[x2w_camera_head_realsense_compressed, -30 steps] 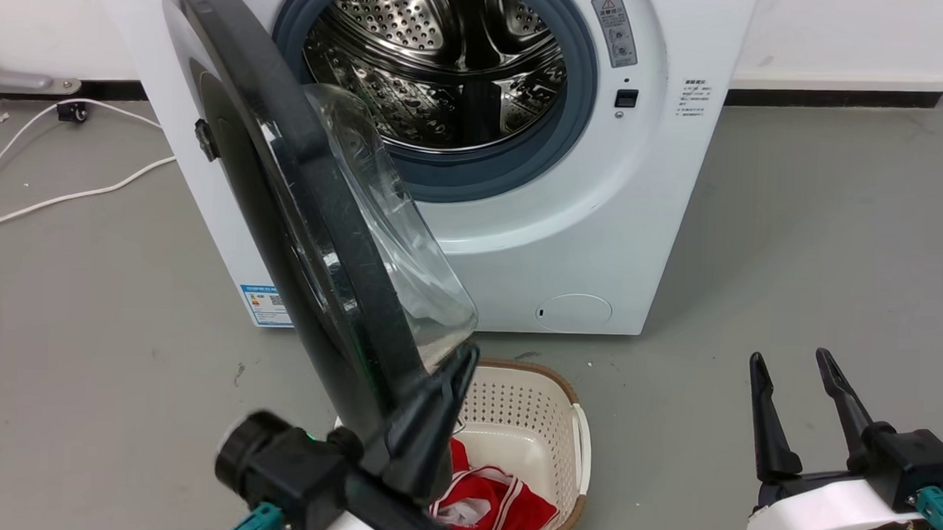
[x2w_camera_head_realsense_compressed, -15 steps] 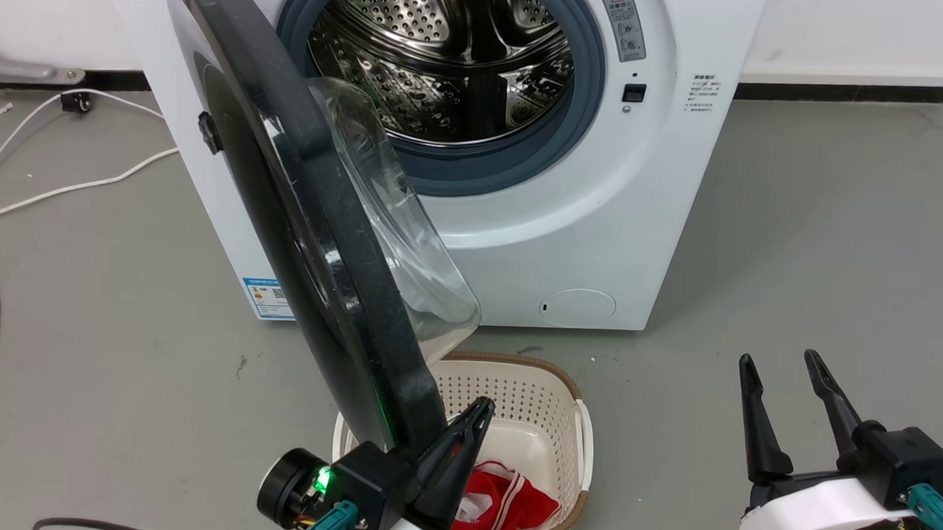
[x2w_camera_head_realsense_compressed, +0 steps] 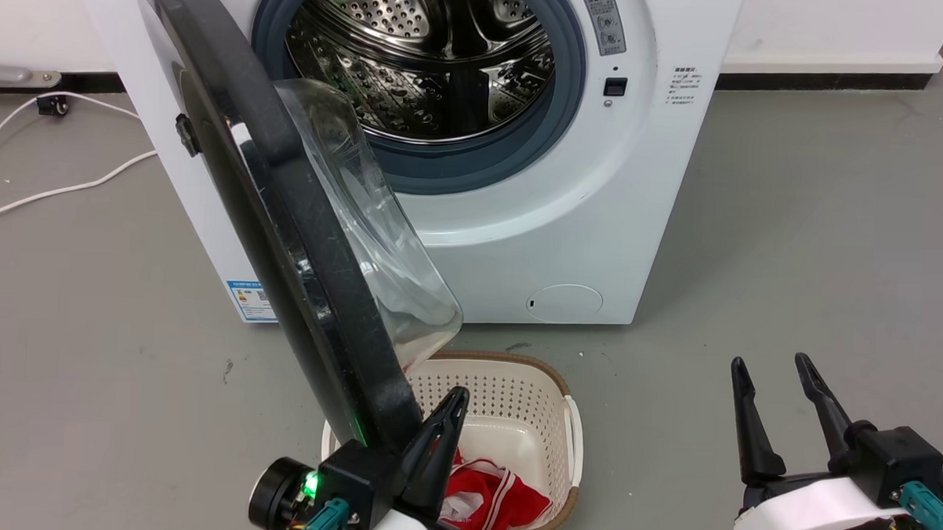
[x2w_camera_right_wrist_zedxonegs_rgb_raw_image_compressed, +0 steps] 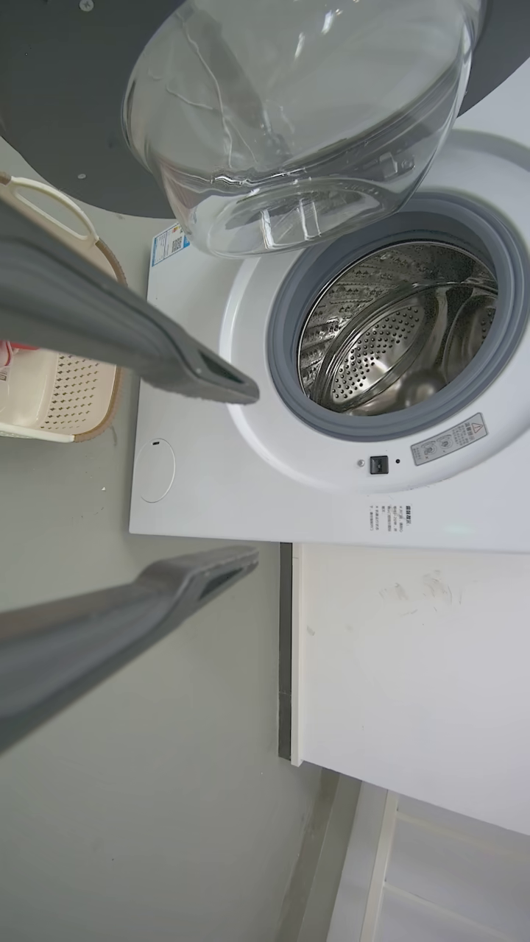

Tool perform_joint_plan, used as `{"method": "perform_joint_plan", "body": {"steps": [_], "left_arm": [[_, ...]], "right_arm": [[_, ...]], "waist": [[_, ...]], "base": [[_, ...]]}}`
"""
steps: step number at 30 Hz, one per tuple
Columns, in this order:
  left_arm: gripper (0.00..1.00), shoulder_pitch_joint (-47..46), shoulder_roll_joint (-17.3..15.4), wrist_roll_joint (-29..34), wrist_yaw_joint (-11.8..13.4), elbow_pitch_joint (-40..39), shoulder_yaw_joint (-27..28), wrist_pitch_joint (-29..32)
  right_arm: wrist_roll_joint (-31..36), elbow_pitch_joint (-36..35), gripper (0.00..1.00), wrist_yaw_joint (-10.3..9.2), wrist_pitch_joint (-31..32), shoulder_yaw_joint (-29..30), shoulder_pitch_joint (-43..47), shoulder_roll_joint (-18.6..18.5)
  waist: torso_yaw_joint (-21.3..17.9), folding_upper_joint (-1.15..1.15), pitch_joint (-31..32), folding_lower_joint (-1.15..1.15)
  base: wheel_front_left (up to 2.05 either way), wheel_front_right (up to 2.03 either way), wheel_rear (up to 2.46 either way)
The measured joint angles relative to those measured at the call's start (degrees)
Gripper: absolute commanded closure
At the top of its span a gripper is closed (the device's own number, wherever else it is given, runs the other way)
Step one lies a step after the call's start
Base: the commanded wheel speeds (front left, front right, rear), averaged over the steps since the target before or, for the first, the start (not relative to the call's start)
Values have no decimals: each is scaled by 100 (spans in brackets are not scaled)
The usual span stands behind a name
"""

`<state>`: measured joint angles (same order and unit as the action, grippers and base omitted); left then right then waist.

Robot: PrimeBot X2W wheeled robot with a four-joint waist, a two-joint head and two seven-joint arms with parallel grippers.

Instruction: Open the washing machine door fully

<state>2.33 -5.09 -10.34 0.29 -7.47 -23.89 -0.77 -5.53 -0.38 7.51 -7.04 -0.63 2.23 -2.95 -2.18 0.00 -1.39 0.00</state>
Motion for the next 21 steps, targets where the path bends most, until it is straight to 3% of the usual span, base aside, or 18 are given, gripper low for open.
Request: {"method": "perform_joint_plan", "body": {"steps": [10,21], "left_arm": [[100,605,-135,-59,301,-316,175,-37],[100,1051,-310,-130,566,-605,412,19]], "right_arm": [[-14,11,0,0,10,32,48,0],[-16,-79,0,0,54,130,169,0]], "waist": [[192,0,78,0],[841,0,119,0]], "base": [[0,0,0],[0,0,0]]}}
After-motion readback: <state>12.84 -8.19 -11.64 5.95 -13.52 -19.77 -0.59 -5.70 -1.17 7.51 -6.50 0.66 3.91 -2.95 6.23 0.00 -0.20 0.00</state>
